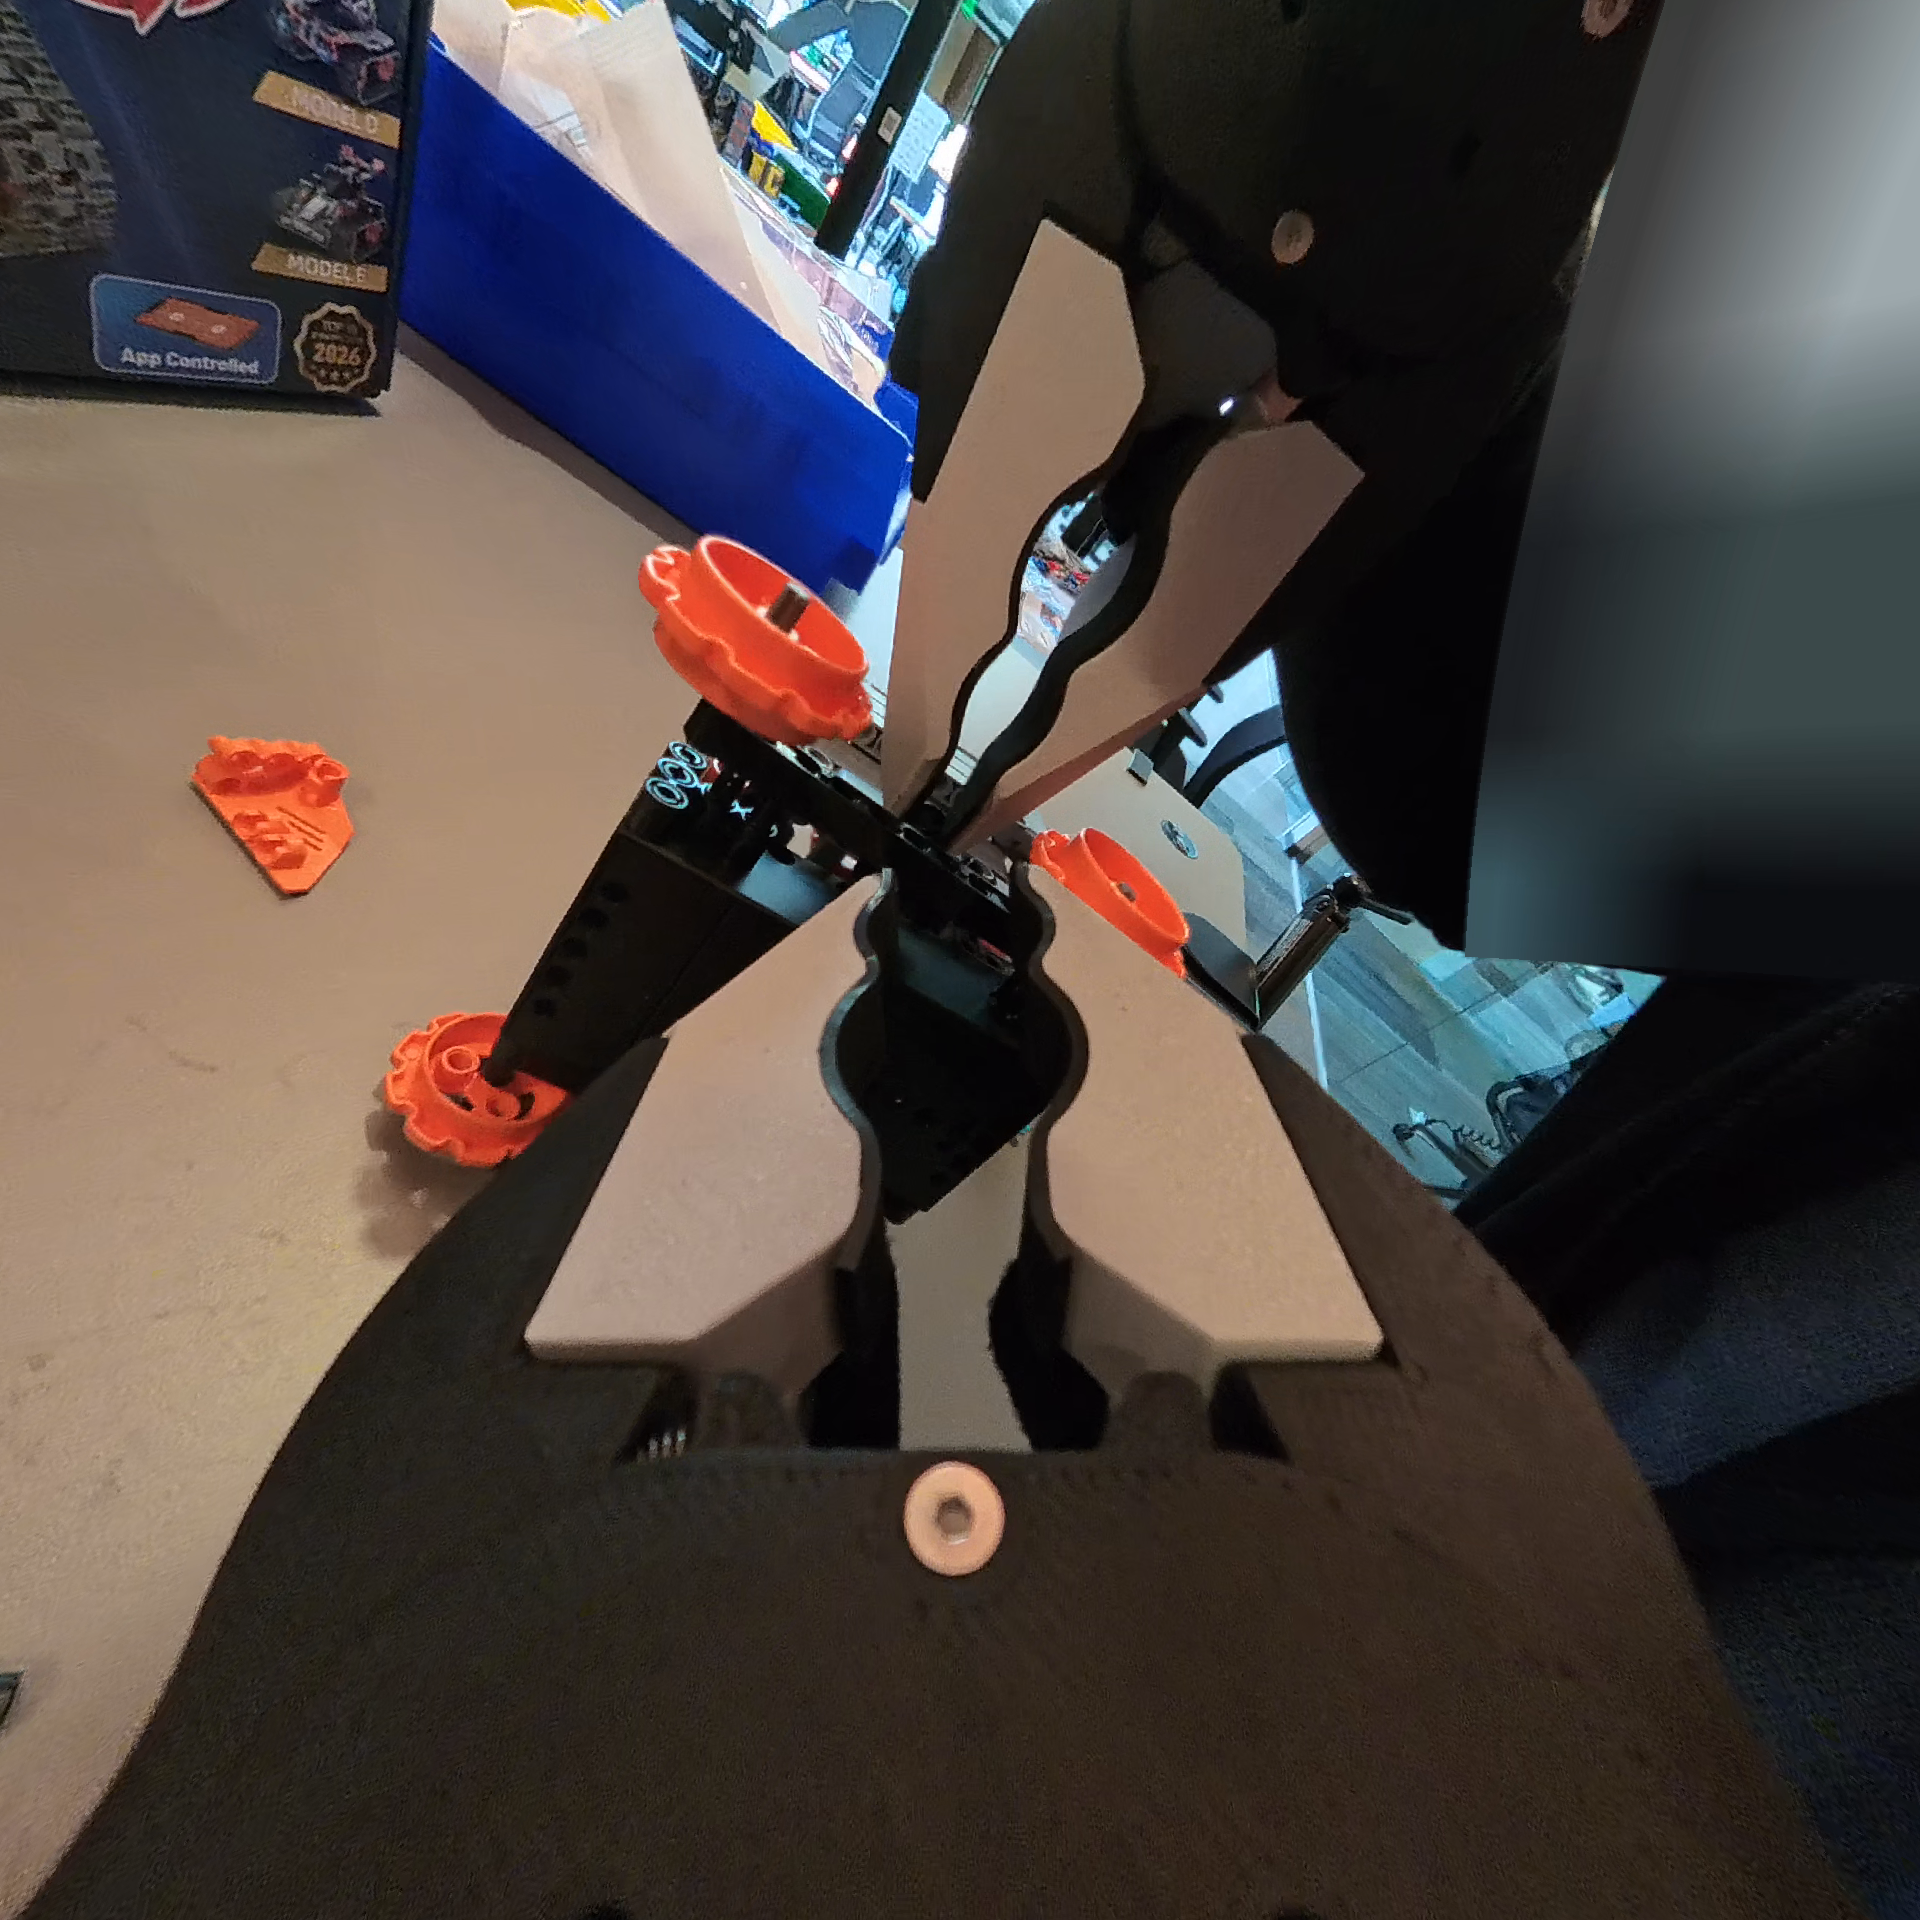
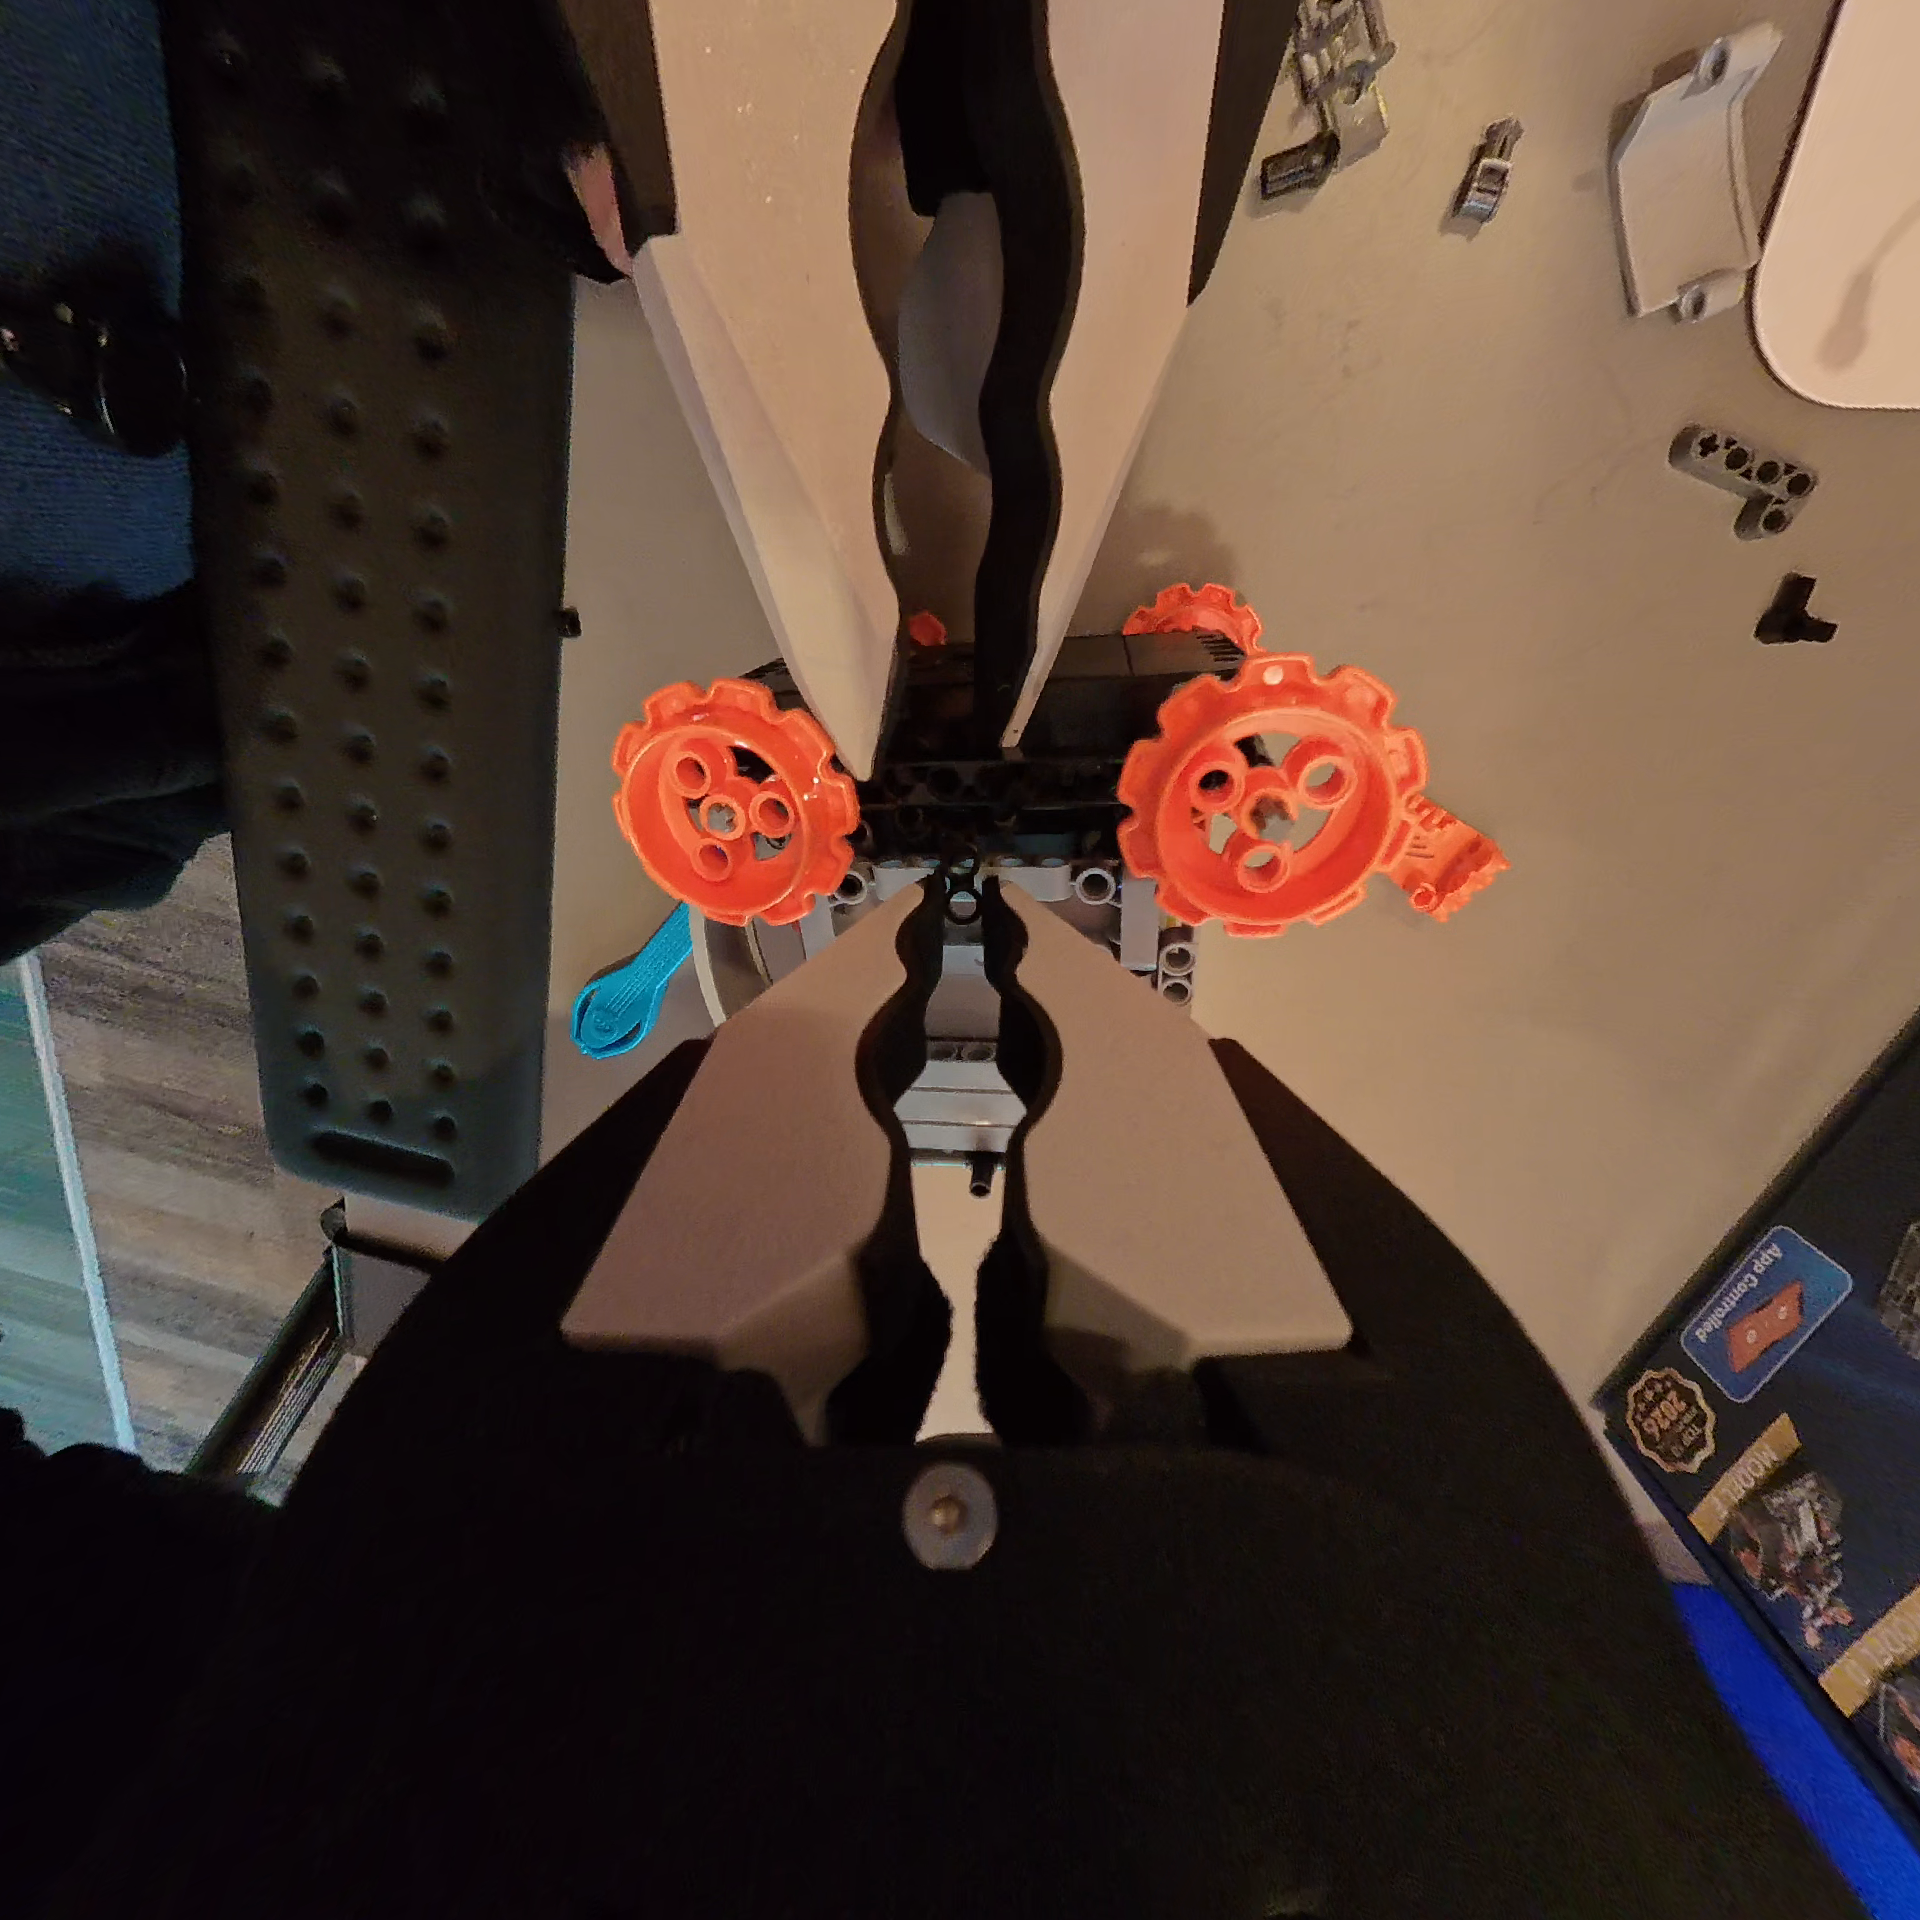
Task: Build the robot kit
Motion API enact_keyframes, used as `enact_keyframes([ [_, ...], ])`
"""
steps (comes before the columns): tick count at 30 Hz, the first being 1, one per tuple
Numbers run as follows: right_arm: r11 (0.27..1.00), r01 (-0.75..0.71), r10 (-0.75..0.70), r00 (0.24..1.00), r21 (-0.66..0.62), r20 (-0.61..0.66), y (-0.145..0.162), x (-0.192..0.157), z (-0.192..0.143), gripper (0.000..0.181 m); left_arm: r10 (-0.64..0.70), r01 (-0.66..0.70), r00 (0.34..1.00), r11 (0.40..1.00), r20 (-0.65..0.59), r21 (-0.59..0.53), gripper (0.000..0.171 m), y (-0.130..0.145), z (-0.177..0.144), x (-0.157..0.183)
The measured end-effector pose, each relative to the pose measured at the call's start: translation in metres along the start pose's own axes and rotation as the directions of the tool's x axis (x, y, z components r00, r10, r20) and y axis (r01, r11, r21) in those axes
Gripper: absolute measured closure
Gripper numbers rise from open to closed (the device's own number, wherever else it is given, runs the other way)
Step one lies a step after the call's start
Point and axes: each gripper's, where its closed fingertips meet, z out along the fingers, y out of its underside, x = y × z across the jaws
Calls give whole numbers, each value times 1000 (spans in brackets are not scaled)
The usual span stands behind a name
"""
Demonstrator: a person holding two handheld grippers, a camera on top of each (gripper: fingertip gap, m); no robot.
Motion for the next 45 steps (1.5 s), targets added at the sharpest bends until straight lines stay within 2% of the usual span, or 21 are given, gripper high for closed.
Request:
enact_keyframes([
  [12, 999, -27, 28, 999, 34, -31, -5, -1, 2, 178, -36, 38, 998, 999, -52, 36, 151, 0, -4, 1],
  [15, 998, -44, 45, 999, 50, -25, -7, -1, 2, 178, -120, 125, 988, 991, -102, 45, 150, -2, -6, 0],
  [18, 997, -49, 51, 998, 53, -34, -8, 1, 3, 178, -142, 146, 985, 989, -98, 38, 149, -3, -7, -2],
  [21, 994, -68, 72, 996, 81, -46, -10, 5, 3, 178, -258, 266, 959, 962, -119, 63, 147, -8, -9, -7],
  [28, 982, -113, 124, 990, 153, -67, -17, 9, 3, 177, -355, 360, 931, 932, -80, 49, 152, -9, -9, -15],
  [30, 981, -120, 132, 988, 150, -77, -17, 10, 3, 178, -385, 390, 919, 920, -84, 50, 153, -10, -7, -16],
  [32, 981, -119, 132, 988, 150, -81, -17, 11, 3, 178, -407, 411, 910, 910, -76, 51, 162, -9, -7, -20],
  [41, 989, -112, 121, 988, 97, -93, -17, 12, 3, 178, -415, 422, 904, 905, -105, 54, 165, -11, -7, -18],
  [45, 990, -110, 119, 988, 86, -98, -18, 14, 4, 178, -452, 462, 882, 884, -129, 62, 165, -13, -9, -19],
])
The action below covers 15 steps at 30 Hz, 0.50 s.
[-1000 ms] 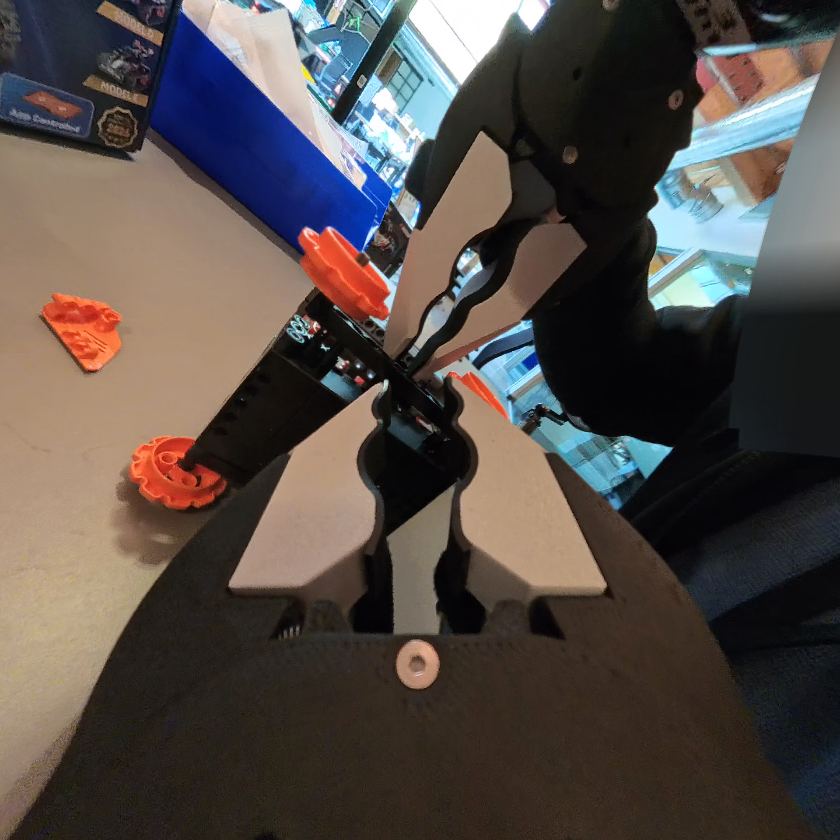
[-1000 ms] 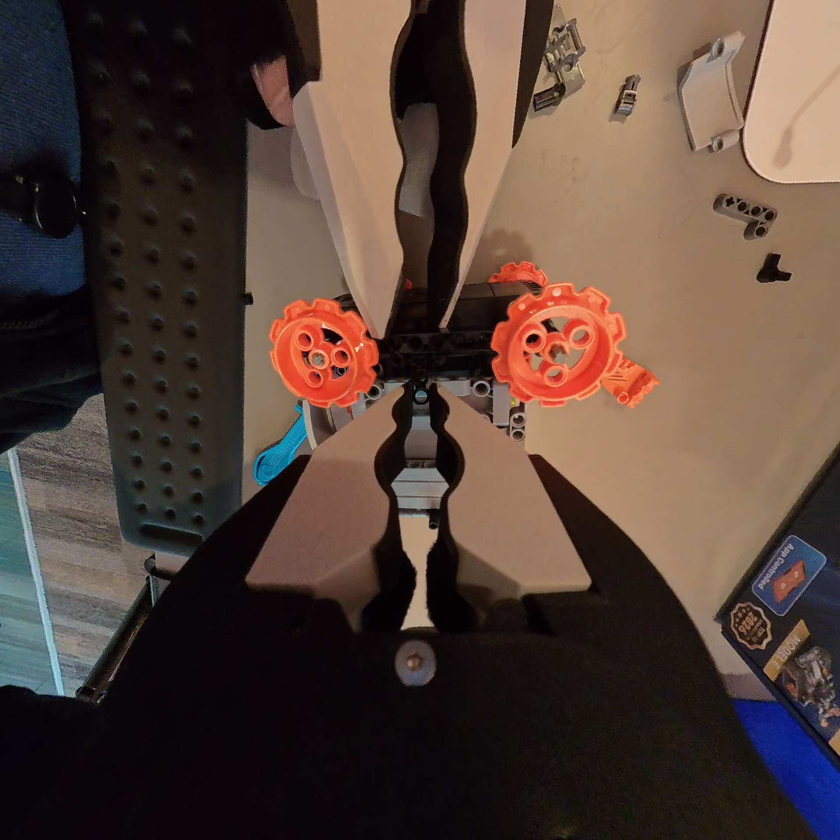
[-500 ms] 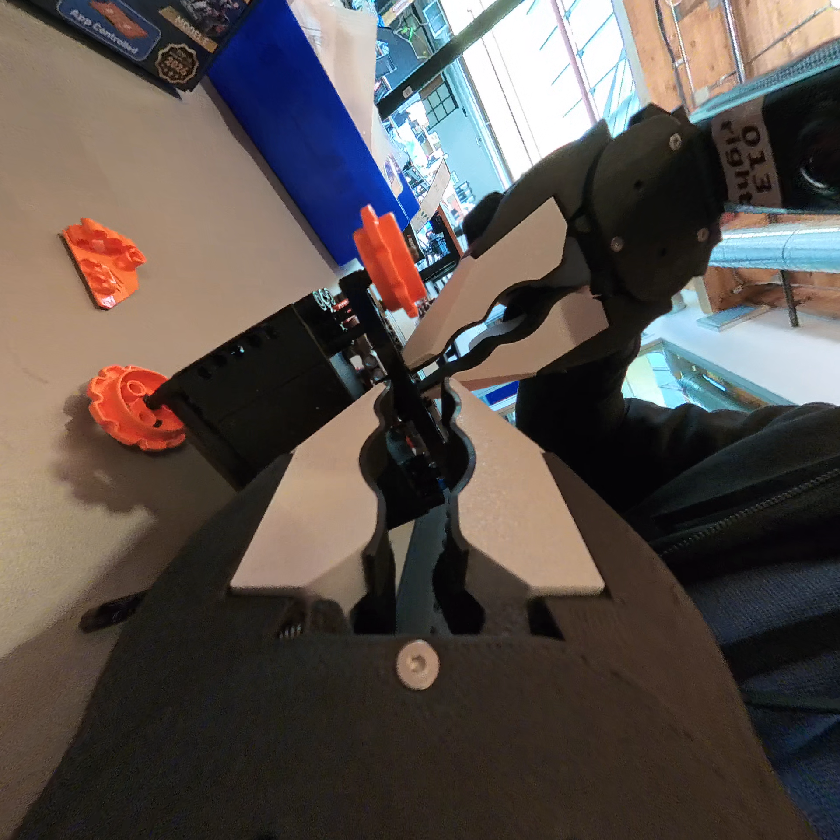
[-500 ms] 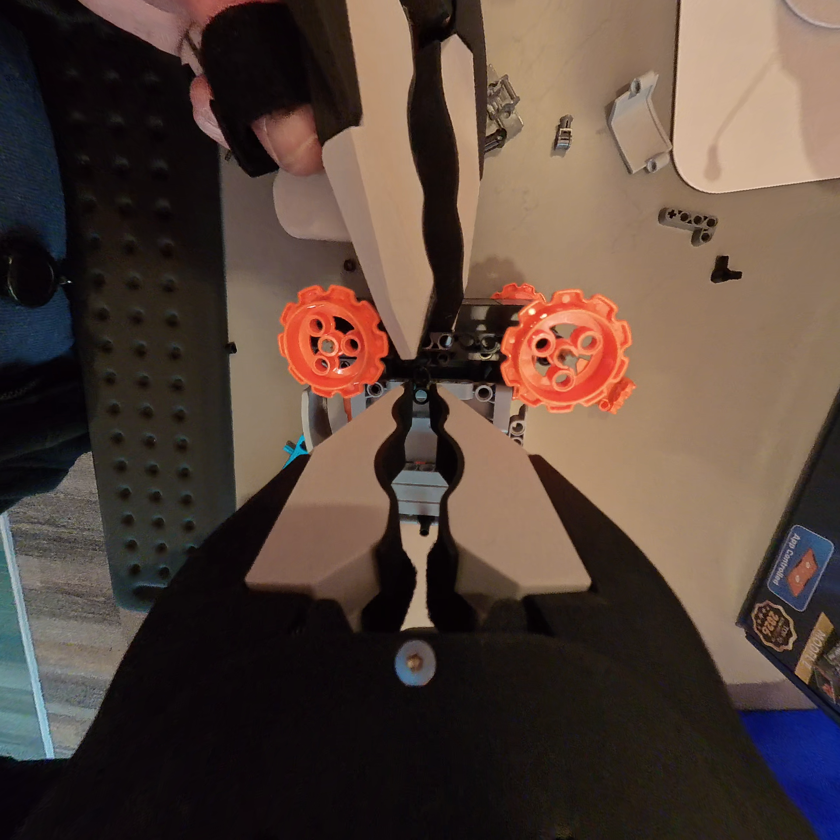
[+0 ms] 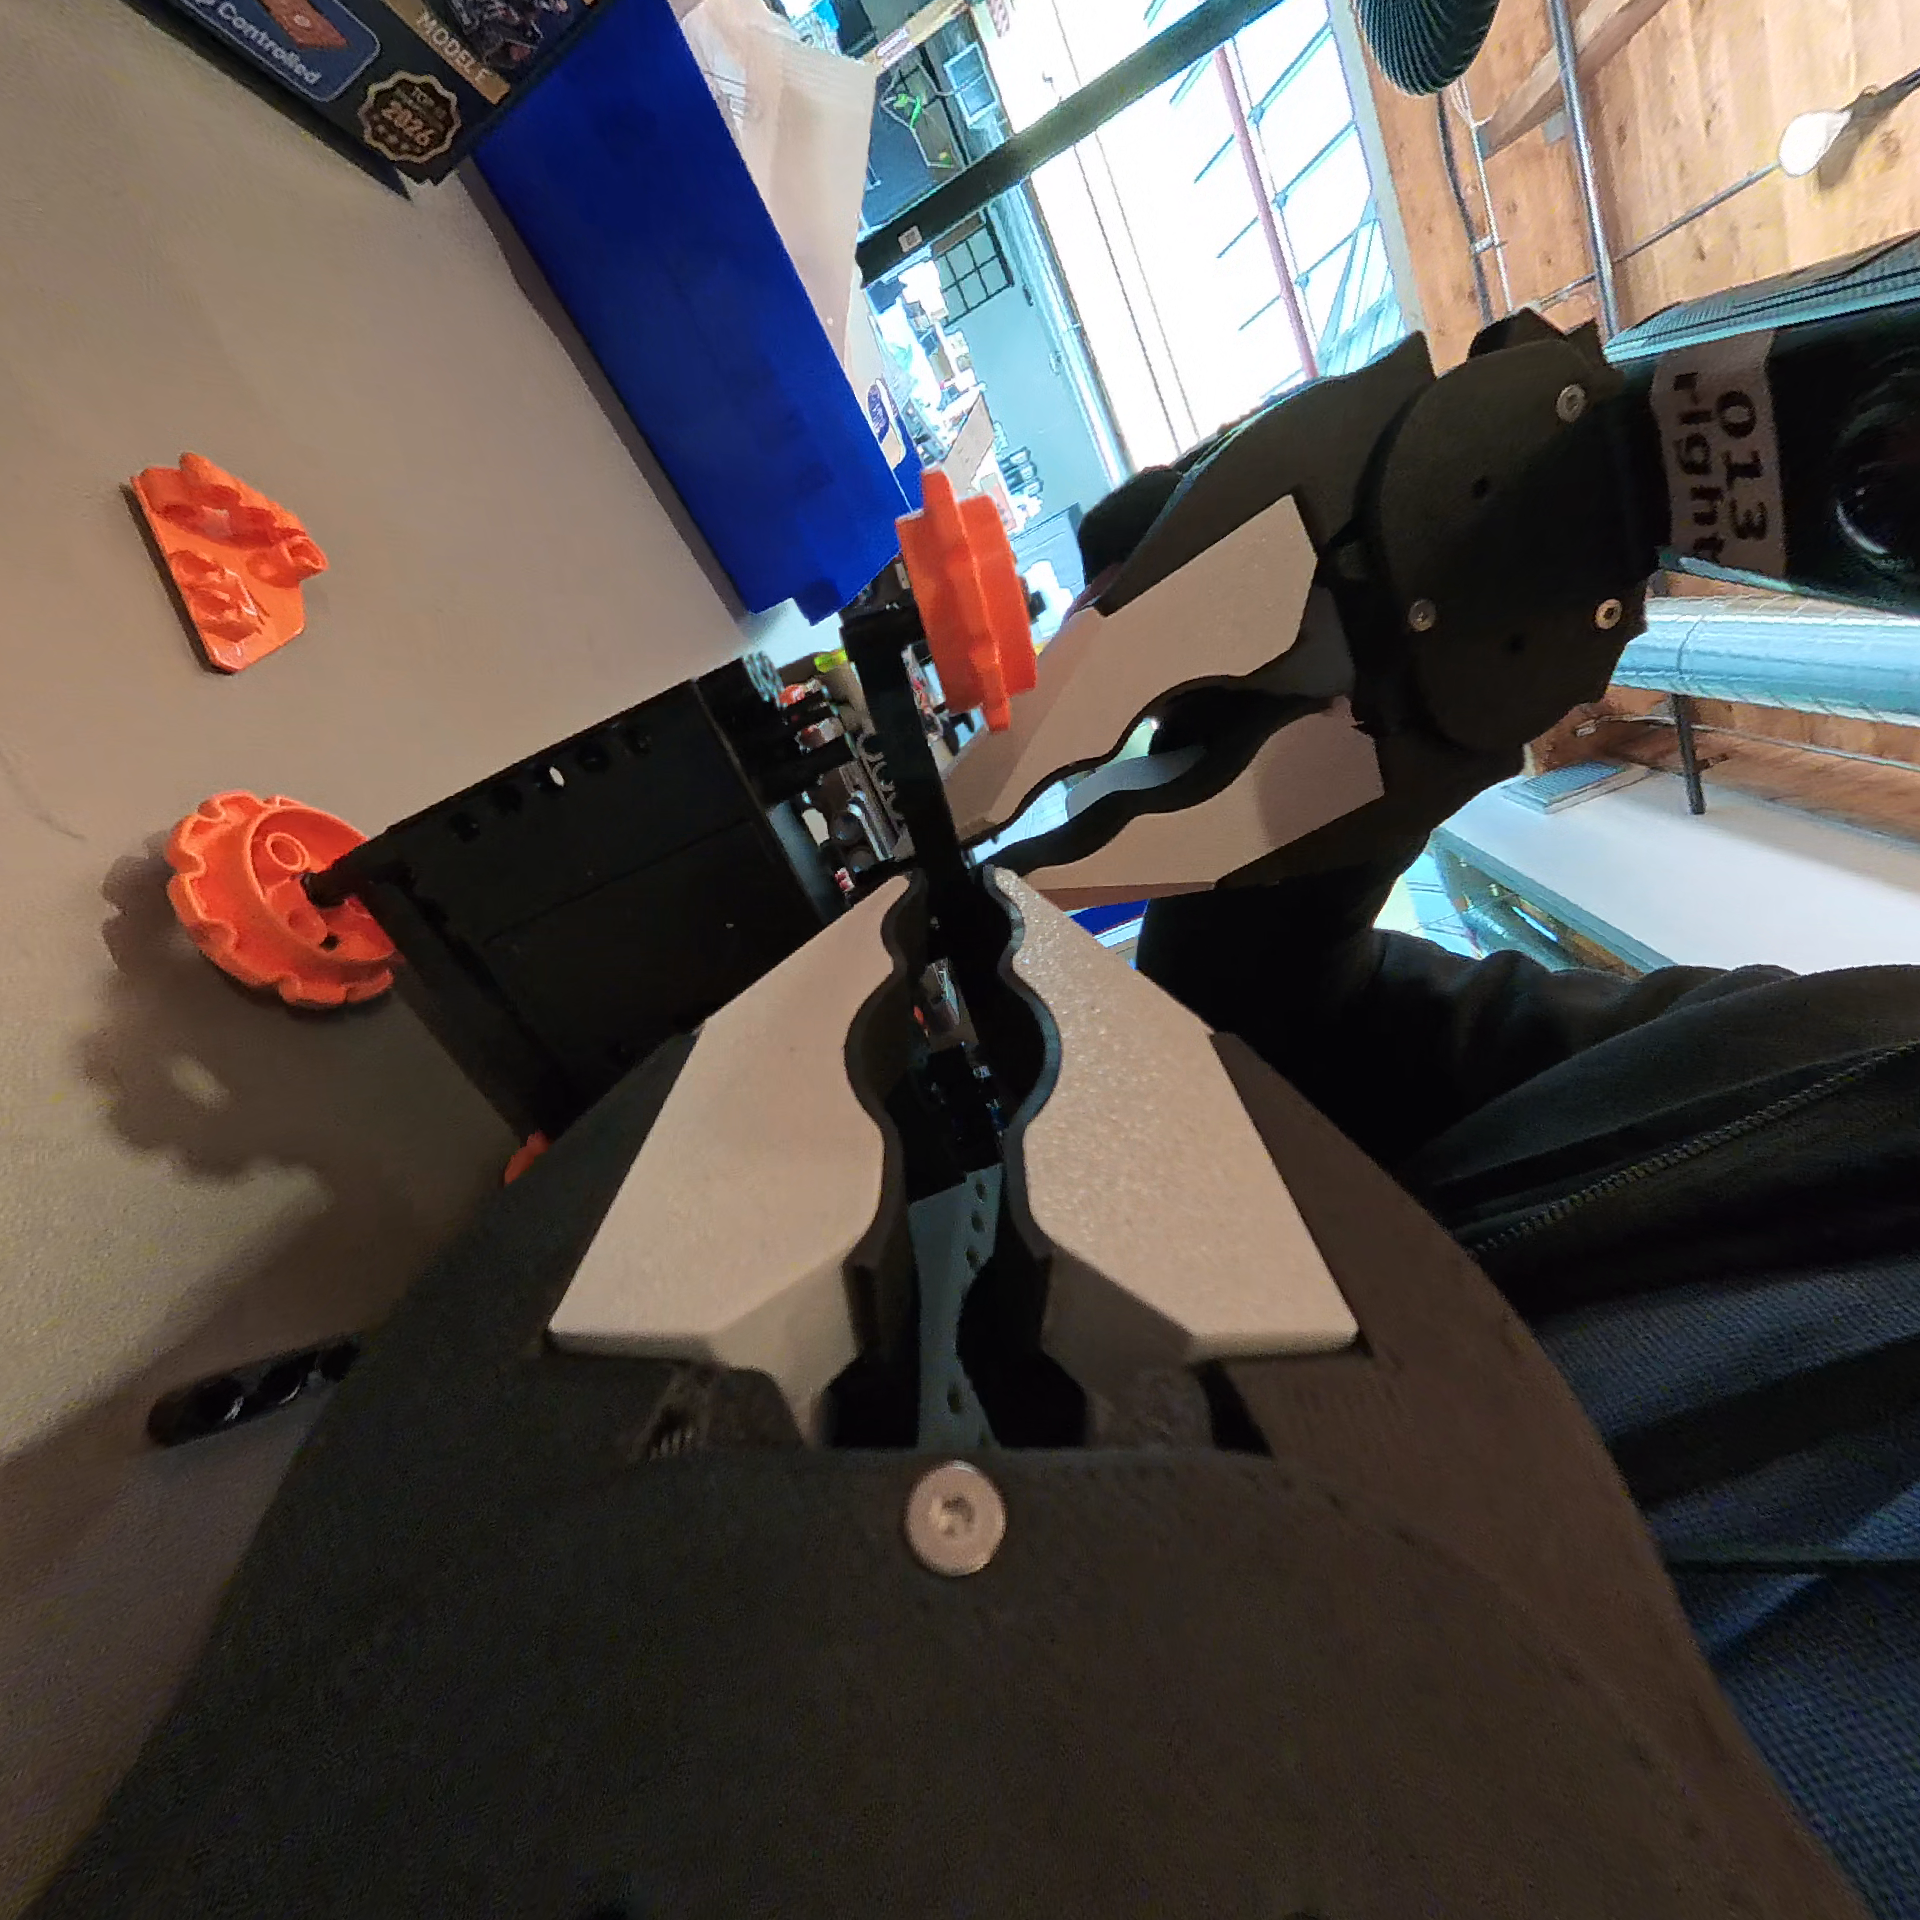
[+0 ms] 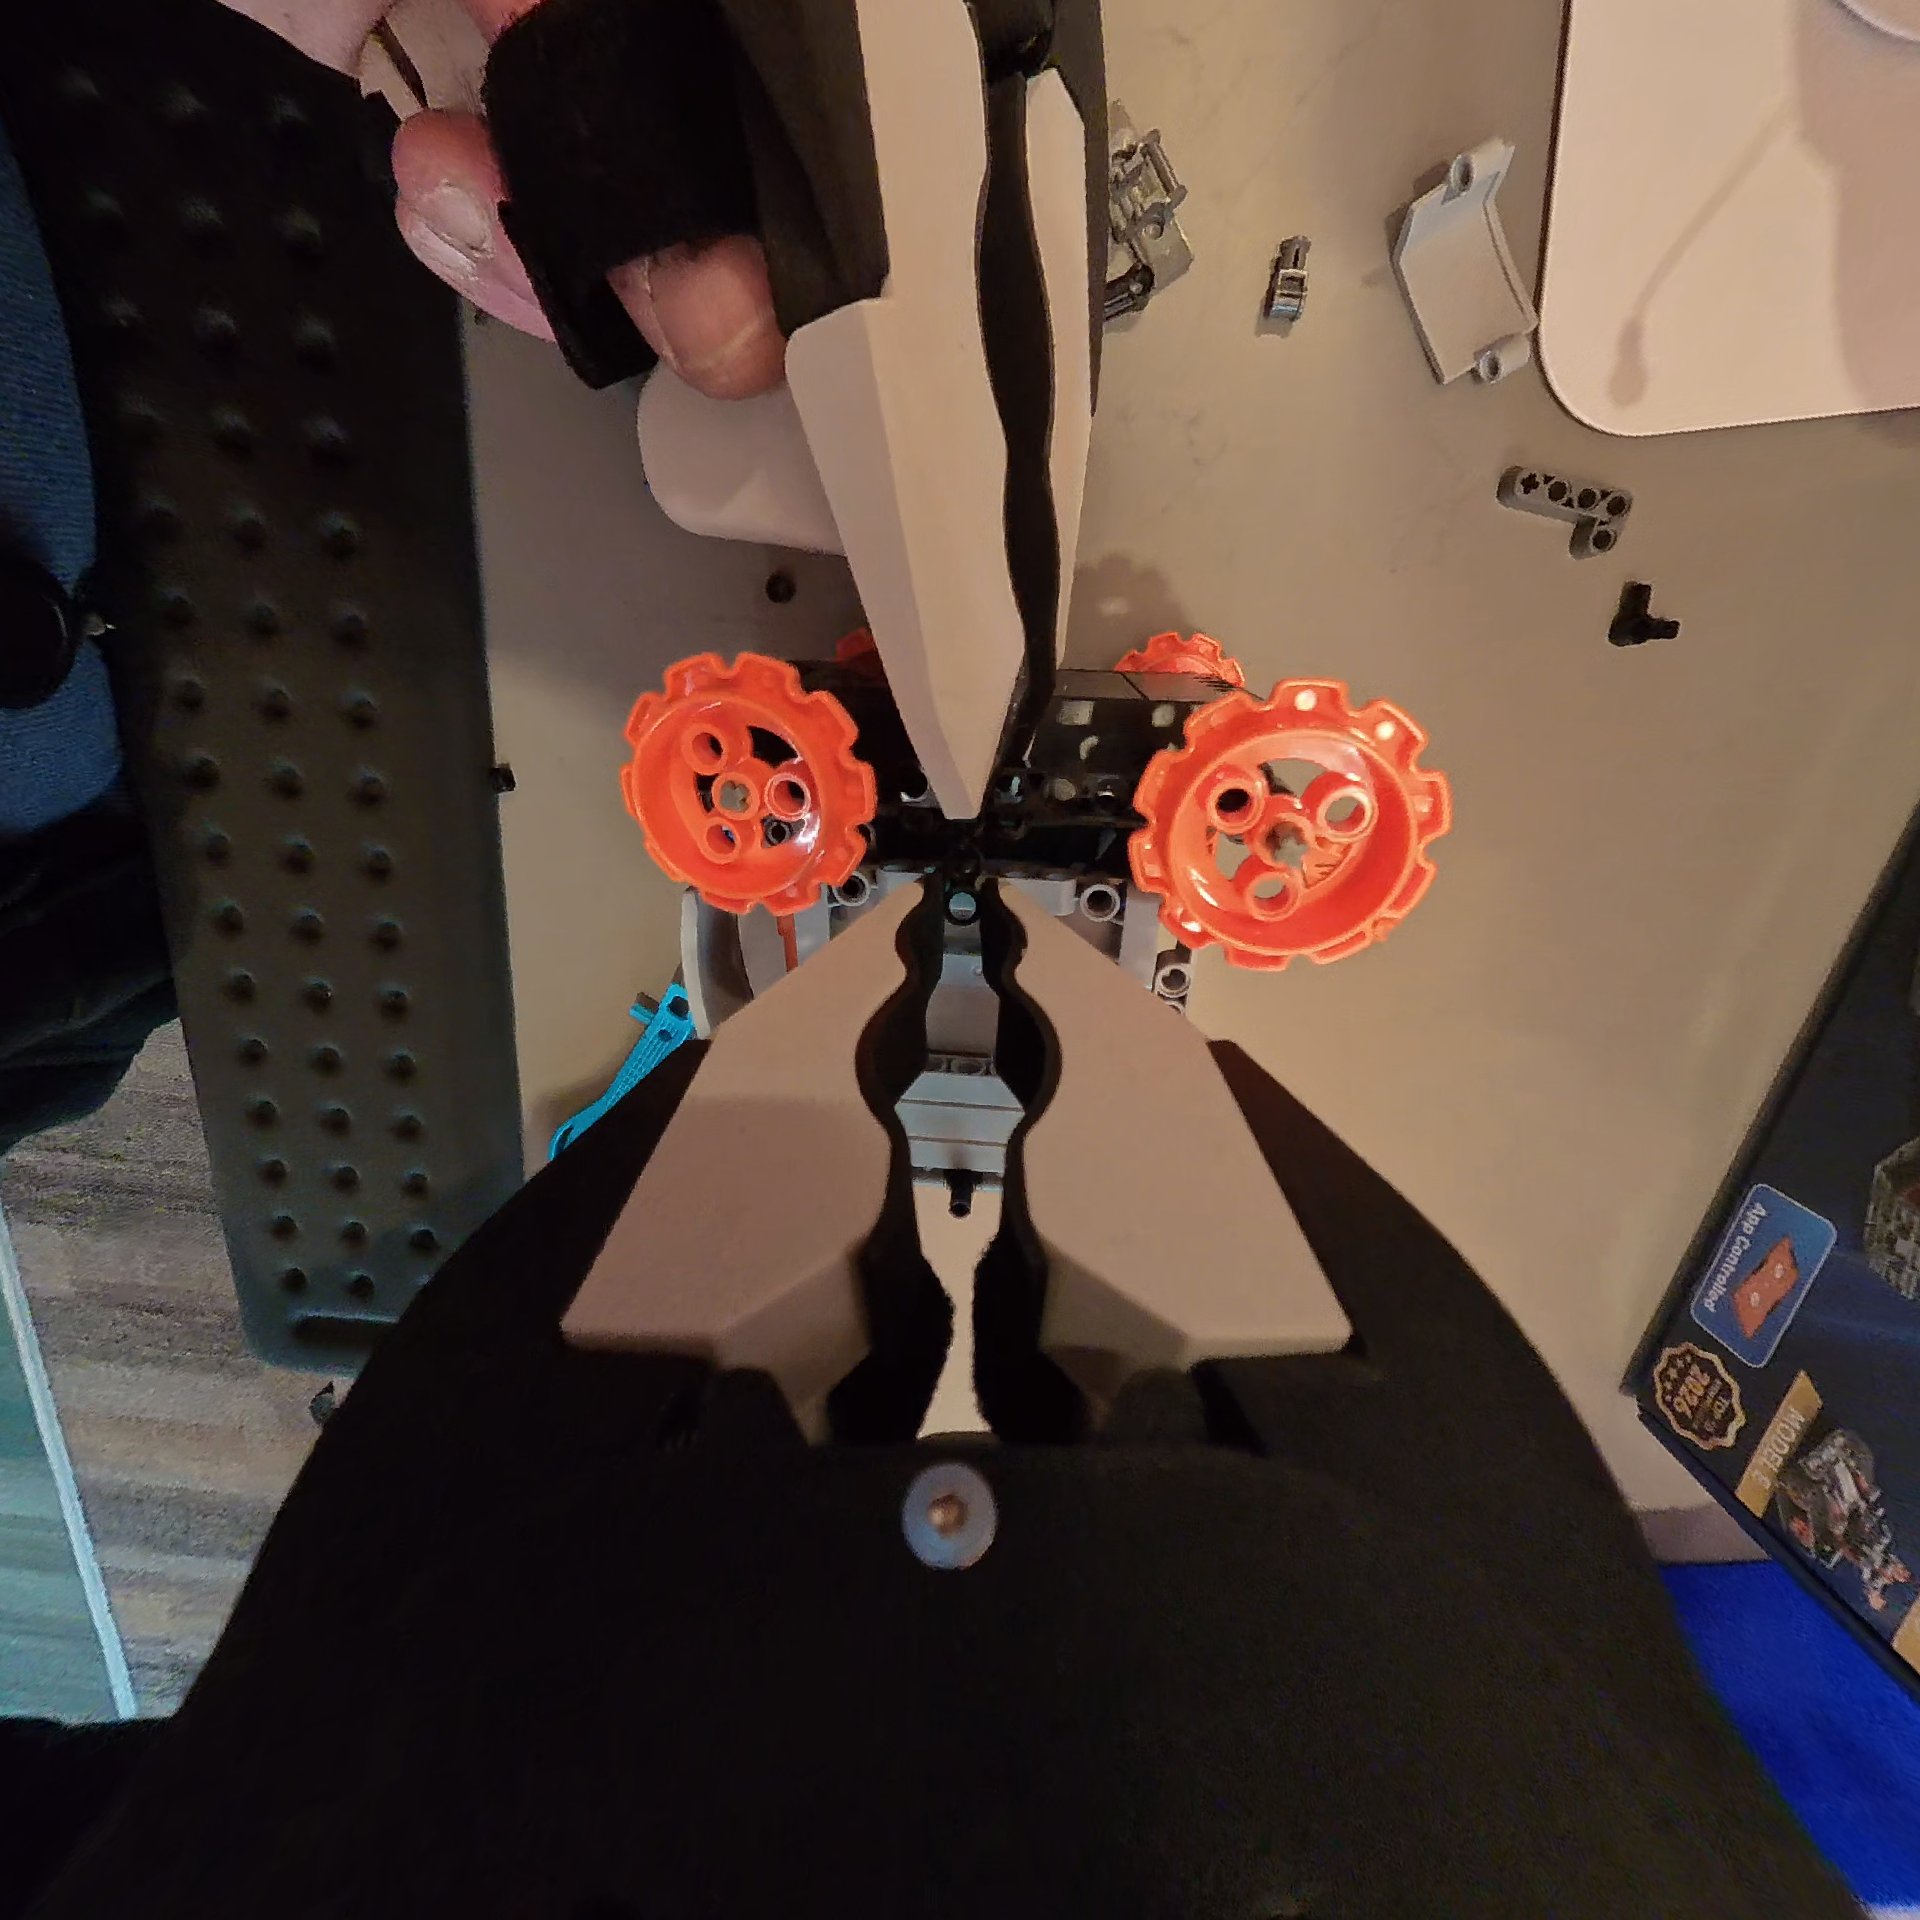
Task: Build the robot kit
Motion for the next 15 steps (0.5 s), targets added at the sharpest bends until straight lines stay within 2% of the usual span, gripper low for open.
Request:
enact_keyframes([
  [6, 999, 22, -23, 1000, -41, -16, -2, 0, 1, 178, 8, -8, 1000, 1000, 4, -20, 165, 0, -2, 0],
  [15, 999, -29, 29, 999, -14, -40, -4, 5, 1, 178, 39, -40, 999, 999, -9, -29, 165, -1, -4, 0],
])
